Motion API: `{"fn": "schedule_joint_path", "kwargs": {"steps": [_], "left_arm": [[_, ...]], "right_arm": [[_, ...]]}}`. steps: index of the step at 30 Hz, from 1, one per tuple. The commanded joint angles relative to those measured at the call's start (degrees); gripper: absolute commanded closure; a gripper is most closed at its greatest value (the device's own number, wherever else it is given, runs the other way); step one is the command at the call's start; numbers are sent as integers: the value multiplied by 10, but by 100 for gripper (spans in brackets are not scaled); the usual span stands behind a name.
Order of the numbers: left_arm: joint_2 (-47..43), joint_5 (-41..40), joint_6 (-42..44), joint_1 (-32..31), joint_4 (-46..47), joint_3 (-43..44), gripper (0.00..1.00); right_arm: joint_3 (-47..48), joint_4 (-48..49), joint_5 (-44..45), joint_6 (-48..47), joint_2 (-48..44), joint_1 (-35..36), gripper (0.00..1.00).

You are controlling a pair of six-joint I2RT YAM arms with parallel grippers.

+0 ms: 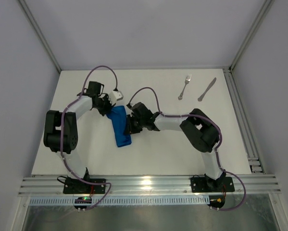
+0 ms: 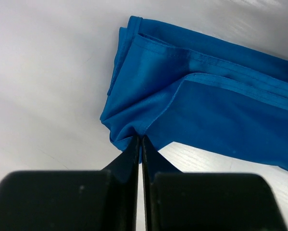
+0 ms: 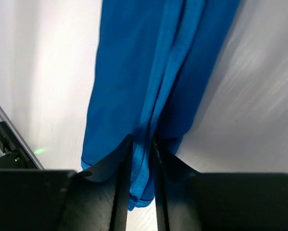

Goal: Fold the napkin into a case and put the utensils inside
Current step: Fold the 2/3-rectangle-folded napkin at the center of the board.

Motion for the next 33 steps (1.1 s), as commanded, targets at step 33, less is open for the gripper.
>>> {"fn": "schedule_joint_path", "kwargs": {"steps": [33], "left_arm": [[13,55,-141,-13,-27,68,100]], "right_arm": [[240,-16,22,59,163,-88,78]]}}
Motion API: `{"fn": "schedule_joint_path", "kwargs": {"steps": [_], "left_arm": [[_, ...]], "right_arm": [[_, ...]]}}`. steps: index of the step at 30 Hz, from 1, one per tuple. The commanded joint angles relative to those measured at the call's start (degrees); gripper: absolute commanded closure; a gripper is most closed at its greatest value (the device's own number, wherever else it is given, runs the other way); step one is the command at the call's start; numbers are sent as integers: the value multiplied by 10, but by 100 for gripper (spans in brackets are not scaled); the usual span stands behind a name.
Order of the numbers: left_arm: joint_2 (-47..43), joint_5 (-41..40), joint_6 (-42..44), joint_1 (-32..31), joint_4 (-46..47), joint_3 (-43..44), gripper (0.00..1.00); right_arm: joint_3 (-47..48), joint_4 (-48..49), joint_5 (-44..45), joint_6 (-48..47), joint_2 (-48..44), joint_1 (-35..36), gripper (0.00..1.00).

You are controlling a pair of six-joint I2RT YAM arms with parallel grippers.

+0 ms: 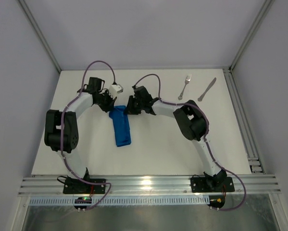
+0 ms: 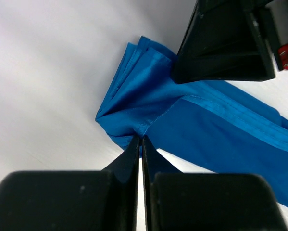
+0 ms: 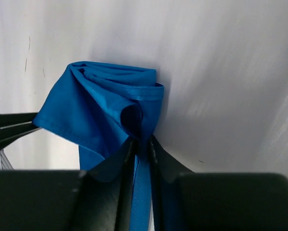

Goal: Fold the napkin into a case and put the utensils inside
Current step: Fold the 2/3-rectangle-folded napkin at the center of the board.

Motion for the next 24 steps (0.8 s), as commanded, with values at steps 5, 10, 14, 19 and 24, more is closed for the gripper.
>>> {"fn": "schedule_joint_path", "kwargs": {"steps": [5,10,14,19,24], "left_arm": [[28,23,-34,-30,-14,44,100],[64,25,-49,-37,-32,73,100],[101,14,-59,-38,-47,96,99],[122,26,-73,-38,-54,116,97],[130,53,-118,-38,-45,125,97]], "right_arm": [[23,26,-12,13,19,2,90],[24,35,-26,10,13,2,94],[25,40,-37,9,13,2,95],[22,42,-47,3,2,3,94],[14,29,-46,-8,-16,3,93]]}}
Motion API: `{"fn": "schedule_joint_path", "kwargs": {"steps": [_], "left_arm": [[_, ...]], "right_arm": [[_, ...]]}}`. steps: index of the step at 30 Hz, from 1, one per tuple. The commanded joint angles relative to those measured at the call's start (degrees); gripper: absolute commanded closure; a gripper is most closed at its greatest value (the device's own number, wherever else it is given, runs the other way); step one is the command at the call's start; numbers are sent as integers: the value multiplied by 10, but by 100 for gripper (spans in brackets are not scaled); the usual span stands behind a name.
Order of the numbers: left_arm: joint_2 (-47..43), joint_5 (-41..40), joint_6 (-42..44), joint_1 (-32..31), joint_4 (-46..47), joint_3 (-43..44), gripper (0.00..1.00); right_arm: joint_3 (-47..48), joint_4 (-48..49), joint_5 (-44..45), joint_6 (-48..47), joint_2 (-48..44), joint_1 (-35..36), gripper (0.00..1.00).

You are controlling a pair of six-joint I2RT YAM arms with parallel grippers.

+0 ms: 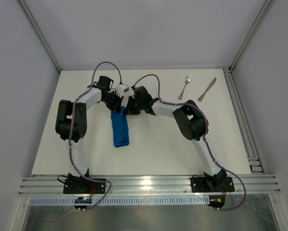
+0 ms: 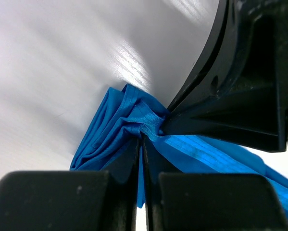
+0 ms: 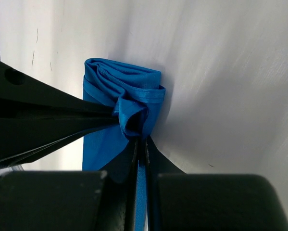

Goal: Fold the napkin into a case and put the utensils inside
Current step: Fold the 2/3-rectangle-folded napkin at the center of the board.

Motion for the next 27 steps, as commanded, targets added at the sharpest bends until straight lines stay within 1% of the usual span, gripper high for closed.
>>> {"fn": "schedule_joint_path", "kwargs": {"steps": [1,5,7,13,14,15,16,17,20,21,24,25,27], "left_arm": [[2,58,-47,-2,4,20,96],[6,89,-81,-3,8,27,98],[11,100,-92,-2,-4,32,98],[23,69,-119,-3,-8,39,98],[28,61,-122,-3,-9,41,98],[30,49,-123,-3,-10,46,98],[32,43,-123,-3,-14,46,98],[33,40,-122,-3,-12,44,98],[38,42,-125,-3,-18,48,98],[40,42,-125,-3,-21,50,98],[41,44,-130,-3,-20,54,98],[41,47,-131,-3,-20,56,98],[43,52,-135,-3,-21,58,97]], "right_arm": [[8,14,-17,-14,-29,3,93],[1,19,-22,-11,-29,2,94],[1,21,-23,-9,-26,3,94],[7,25,-28,-2,-19,2,92],[2,21,-23,-3,-23,2,90],[-1,15,-9,-8,-28,3,84],[-6,6,0,-12,-43,3,82],[-17,1,9,-17,-51,1,78],[-36,-7,33,-34,-86,2,75],[-39,-23,38,-37,-93,1,71],[-52,-22,43,-40,-111,1,65],[-54,-19,43,-40,-113,1,62],[-52,-17,36,-38,-108,2,59]]}}
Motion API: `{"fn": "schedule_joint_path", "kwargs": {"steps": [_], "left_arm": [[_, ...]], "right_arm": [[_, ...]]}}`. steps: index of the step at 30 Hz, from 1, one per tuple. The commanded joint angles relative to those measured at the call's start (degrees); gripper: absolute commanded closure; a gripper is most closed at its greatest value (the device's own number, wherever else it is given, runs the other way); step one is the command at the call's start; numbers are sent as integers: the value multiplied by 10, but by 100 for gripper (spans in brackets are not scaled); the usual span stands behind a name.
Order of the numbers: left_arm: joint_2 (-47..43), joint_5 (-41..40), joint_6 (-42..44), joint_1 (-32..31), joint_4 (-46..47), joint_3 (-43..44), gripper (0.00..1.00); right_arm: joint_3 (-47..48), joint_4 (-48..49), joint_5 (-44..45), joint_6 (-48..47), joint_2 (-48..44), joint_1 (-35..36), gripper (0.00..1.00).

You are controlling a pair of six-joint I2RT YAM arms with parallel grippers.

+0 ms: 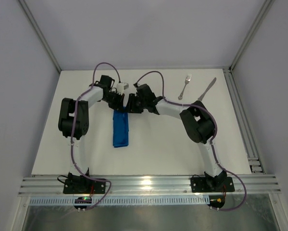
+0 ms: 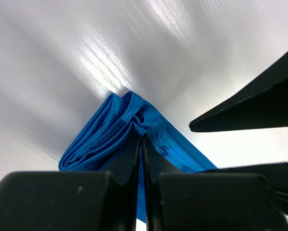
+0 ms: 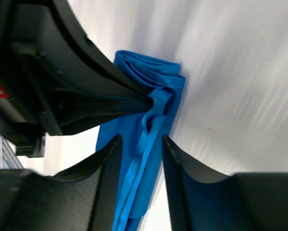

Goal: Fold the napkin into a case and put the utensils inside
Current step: Fold the 2/3-rectangle-folded napkin at the center of the board.

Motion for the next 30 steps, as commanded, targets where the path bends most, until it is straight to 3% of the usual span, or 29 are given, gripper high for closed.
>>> {"fn": "schedule_joint_path", "kwargs": {"steps": [1,5,20,23,24,30], "left_arm": [[5,13,-18,-2,-8,20,97],[3,34,-34,-2,-4,21,97],[-17,42,-95,-2,58,-8,95],[-20,46,-103,-2,63,-12,94],[-23,52,-104,-2,62,-16,92],[-45,65,-91,-1,44,-19,81]], "right_arm": [[-1,9,8,-9,-31,4,55],[-8,34,0,15,-11,4,51],[-27,67,25,70,34,13,53],[-29,72,31,81,41,15,68],[-34,74,38,89,43,15,85],[-46,90,40,101,43,13,96]]}}
